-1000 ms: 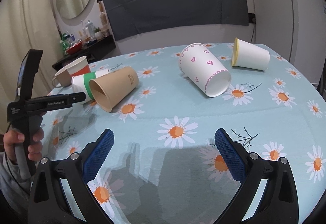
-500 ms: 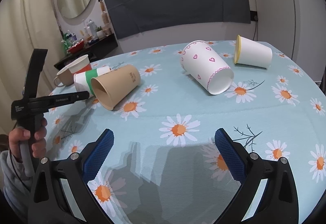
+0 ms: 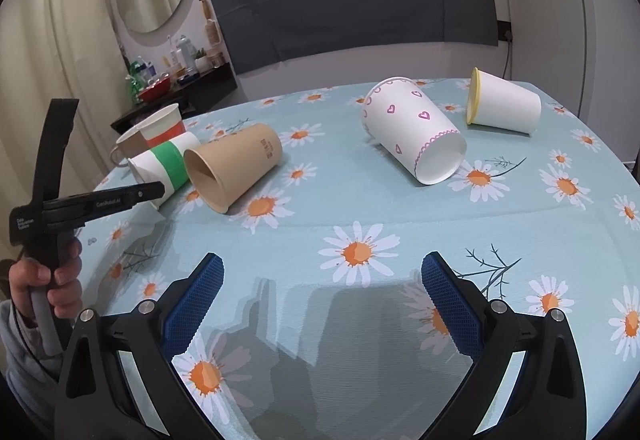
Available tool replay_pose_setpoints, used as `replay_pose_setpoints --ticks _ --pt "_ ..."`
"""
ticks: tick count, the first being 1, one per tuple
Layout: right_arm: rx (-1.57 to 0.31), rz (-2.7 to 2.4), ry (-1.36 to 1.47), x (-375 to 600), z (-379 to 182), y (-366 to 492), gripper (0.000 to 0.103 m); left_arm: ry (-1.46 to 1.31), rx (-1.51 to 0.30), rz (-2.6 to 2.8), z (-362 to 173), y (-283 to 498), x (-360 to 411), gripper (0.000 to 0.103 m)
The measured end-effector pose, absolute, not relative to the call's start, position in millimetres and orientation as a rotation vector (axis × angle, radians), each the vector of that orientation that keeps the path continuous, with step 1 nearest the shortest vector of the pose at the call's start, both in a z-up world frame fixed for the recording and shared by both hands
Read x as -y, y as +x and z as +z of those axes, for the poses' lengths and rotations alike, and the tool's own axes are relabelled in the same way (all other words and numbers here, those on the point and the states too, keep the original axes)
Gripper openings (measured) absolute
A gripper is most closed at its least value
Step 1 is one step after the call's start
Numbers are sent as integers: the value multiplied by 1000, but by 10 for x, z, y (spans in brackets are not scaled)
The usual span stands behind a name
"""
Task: Flip cup upside down
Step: 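Lift the green-banded cup with the left gripper and swing it upward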
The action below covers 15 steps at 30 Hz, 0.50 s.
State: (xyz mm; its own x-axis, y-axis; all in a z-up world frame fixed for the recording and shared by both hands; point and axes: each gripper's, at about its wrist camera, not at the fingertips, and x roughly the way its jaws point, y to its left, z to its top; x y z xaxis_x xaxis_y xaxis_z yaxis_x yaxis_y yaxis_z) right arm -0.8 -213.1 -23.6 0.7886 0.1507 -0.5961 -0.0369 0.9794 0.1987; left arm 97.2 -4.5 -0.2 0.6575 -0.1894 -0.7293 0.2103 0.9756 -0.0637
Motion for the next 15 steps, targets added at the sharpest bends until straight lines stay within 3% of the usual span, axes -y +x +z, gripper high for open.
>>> replay_pose_setpoints --ticks 15 --pt "-664 87 186 2148 -247 -2 95 88 -814 -222 -19 246 83 6"
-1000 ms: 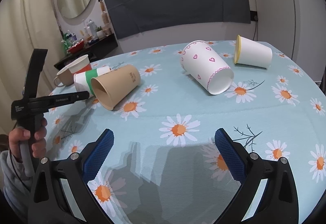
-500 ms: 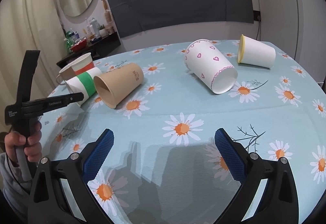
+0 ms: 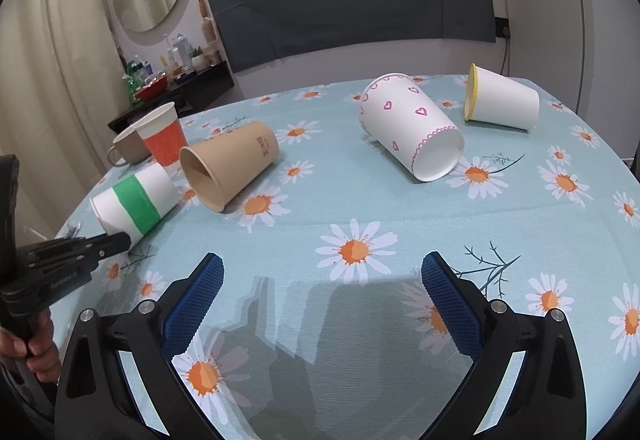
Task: Flip cup upside down
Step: 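Lift the green-banded cup with the left gripper and swing it upward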
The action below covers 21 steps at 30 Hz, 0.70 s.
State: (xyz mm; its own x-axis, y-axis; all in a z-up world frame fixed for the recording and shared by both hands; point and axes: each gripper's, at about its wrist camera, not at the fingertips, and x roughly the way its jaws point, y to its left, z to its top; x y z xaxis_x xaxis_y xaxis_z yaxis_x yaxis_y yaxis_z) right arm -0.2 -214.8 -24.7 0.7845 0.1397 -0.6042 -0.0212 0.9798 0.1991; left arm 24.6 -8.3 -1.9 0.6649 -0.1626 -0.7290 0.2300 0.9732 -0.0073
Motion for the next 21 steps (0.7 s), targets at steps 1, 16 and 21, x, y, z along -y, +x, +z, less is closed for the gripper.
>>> replay_pose_setpoints --ticks 1,16,21 --pt "-662 86 184 2146 -246 -2 95 85 -812 -226 -18 208 86 6" --pt "-672 77 172 2122 -256 12 95 111 -794 -310 -64 -197 221 6" --pt "-659 73 157 2096 -250 -11 95 142 -787 -333 -80 -285 206 44"
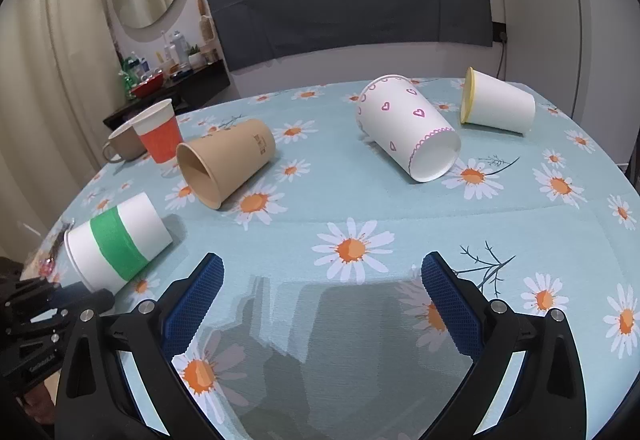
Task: Flip cup upside down
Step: 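Lift the green-banded cup with the left gripper and swing it upward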
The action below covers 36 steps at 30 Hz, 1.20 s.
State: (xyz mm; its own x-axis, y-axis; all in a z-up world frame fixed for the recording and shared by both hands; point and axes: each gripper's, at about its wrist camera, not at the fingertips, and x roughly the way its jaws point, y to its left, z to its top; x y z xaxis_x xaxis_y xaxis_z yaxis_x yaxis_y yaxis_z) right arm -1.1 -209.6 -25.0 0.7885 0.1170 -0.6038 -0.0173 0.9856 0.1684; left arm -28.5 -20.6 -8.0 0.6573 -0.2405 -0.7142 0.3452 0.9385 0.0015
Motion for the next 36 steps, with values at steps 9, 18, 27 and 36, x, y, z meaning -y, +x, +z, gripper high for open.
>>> replay_pose_setpoints --ticks 9,18,27,36 --pt "-678 79 154 2092 -258 16 95 179 -744 -349 -20 -461 -37 81" --pt "-682 75 152 2095 -265 25 95 181 -705 -267 68 -396 -522 94" --pt "-708 71 143 2079 -294 51 95 99 -716 -186 -29 -96 -920 96" --pt "-746 59 145 2023 -275 122 95 87 -745 -177 -154 89 -1022 96"
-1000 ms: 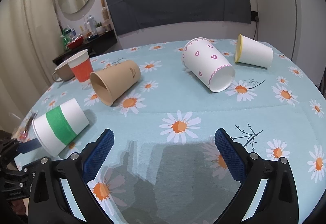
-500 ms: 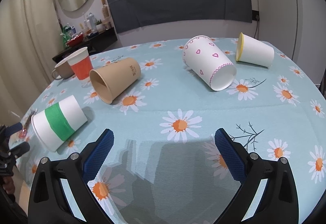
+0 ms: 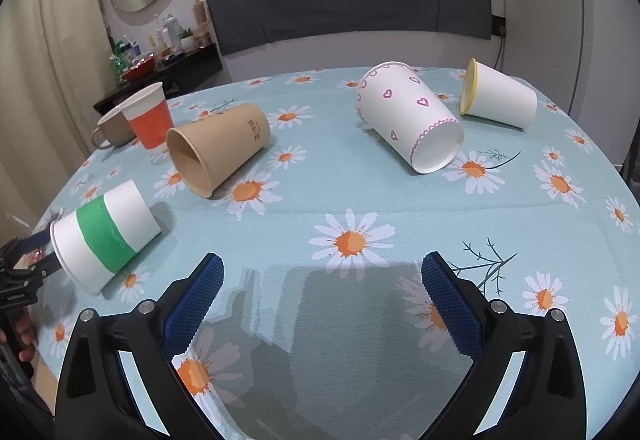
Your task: Flip cup upside down
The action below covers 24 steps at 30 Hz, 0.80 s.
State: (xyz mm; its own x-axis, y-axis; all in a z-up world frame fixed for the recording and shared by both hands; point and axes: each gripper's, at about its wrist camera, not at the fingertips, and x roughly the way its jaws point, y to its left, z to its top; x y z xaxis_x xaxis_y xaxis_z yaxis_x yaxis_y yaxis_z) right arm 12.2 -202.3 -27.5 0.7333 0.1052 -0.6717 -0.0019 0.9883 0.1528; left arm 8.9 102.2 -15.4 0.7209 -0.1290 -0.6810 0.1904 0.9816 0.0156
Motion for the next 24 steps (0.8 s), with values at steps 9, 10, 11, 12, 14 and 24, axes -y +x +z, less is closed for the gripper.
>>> replay_pose_setpoints --ticks 9,10,11,12,14,24 --pt "-835 107 150 1664 -64 360 95 105 -748 -213 -214 135 -1035 96" --pt "-843 118 147 1603 -43 395 95 103 -743 -217 -212 135 -1043 96" --pt "-855 131 149 1543 -16 433 95 98 -740 -223 -209 133 -1052 96" --pt "-868 140 155 1488 13 471 95 93 -737 -230 -208 129 -1058 96" --pt "-897 152 170 1392 63 550 95 93 -728 -242 -202 115 -1060 96" --pt "-1073 272 374 1098 121 850 95 92 -713 -266 -191 98 -1059 96"
